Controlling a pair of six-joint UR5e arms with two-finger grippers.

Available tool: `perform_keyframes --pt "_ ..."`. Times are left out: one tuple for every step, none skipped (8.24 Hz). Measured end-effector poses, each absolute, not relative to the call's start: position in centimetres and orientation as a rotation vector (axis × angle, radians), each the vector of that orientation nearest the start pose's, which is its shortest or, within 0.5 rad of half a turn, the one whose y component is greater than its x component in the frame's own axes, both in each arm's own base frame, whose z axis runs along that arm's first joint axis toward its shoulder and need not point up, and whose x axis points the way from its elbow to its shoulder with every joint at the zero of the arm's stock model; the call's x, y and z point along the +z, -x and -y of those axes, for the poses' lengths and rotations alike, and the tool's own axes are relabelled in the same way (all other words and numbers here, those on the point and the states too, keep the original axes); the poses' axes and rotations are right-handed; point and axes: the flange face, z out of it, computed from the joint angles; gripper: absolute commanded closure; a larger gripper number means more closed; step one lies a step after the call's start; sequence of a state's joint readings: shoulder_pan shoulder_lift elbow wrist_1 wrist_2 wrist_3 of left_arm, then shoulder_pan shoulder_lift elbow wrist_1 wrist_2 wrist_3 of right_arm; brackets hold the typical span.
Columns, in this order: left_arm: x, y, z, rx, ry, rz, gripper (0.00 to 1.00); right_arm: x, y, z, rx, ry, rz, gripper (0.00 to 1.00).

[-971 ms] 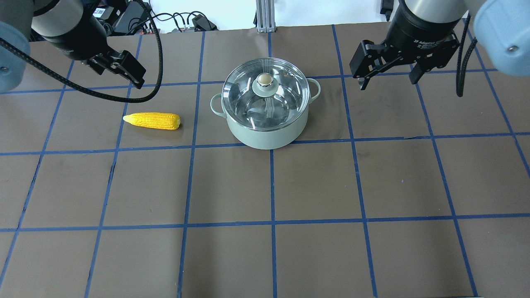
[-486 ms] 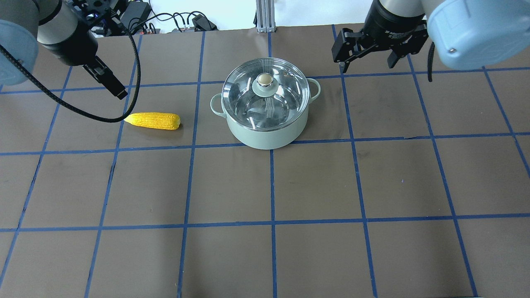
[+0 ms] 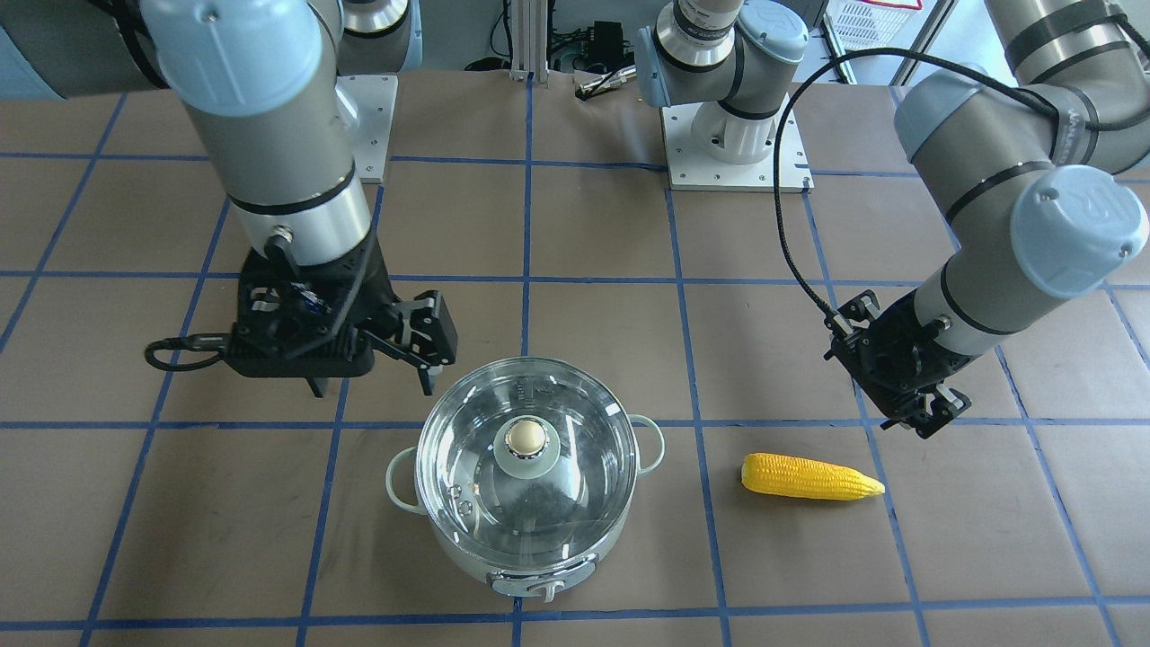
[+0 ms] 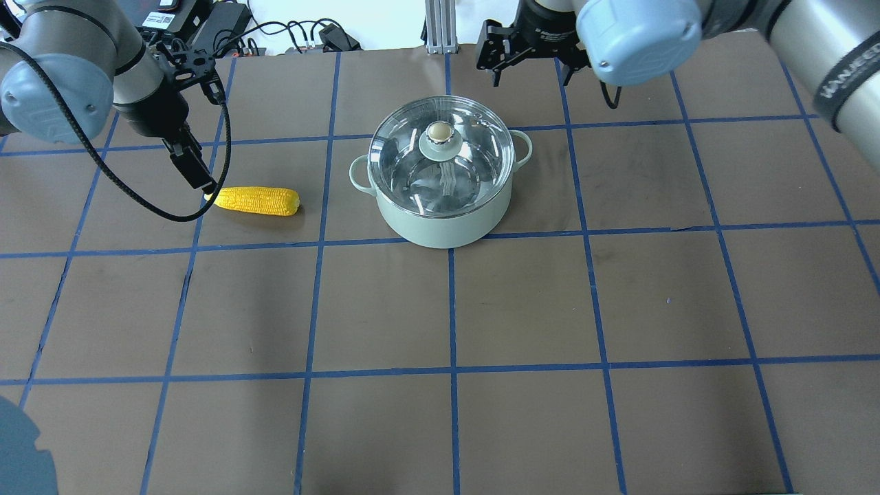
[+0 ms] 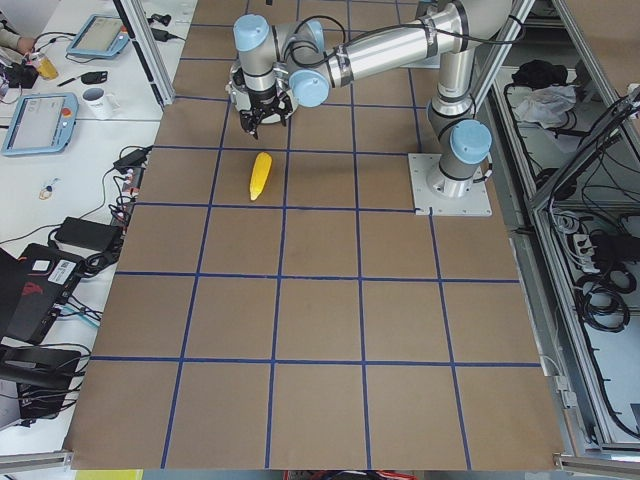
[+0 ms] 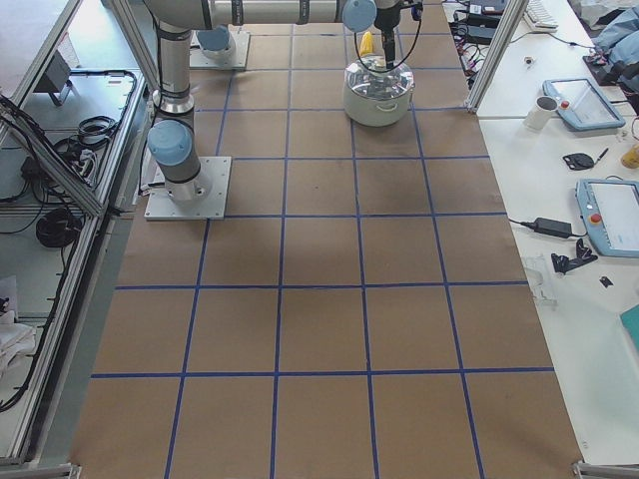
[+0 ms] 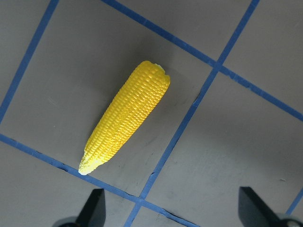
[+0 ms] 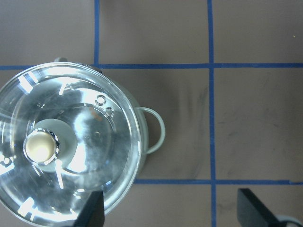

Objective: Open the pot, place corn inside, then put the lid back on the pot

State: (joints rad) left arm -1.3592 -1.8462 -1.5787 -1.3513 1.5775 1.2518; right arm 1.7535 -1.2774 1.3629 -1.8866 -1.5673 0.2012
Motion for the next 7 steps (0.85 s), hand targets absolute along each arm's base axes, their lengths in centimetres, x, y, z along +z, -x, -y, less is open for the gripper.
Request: perform_keyframes --pt "33.9 0.0 60.6 0.105 -1.652 -2.733 0.0 44.5 -27.5 60.4 -0.367 -0.069 -3.056 0.01" --pt "32.5 -0.6 61.3 0.107 -1.722 -2.694 0.0 42.7 -30.3 60.6 -0.375 -0.094 -3.043 0.01" --pt "31.2 -1.1 62.2 0.087 -1.785 -2.644 0.0 41.0 -32.5 60.7 -0.382 -0.107 -3.034 0.01" --pt "30.1 -1.5 62.9 0.07 -1.84 -2.597 0.0 39.8 -33.9 60.7 -0.382 -0.115 -3.03 0.01" --pt "29.1 -1.7 63.5 0.059 -1.92 -2.532 0.0 38.9 -34.6 60.8 -0.375 -0.119 -3.031 0.01" --pt "28.1 -1.8 64.0 0.042 -2.003 -2.454 0.0 37.9 -34.9 61.0 -0.361 -0.12 -3.036 0.02" --pt "26.8 -2.0 64.5 0.04 -2.063 -2.404 0.0 37.0 -35.2 61.2 -0.346 -0.119 -3.042 0.06"
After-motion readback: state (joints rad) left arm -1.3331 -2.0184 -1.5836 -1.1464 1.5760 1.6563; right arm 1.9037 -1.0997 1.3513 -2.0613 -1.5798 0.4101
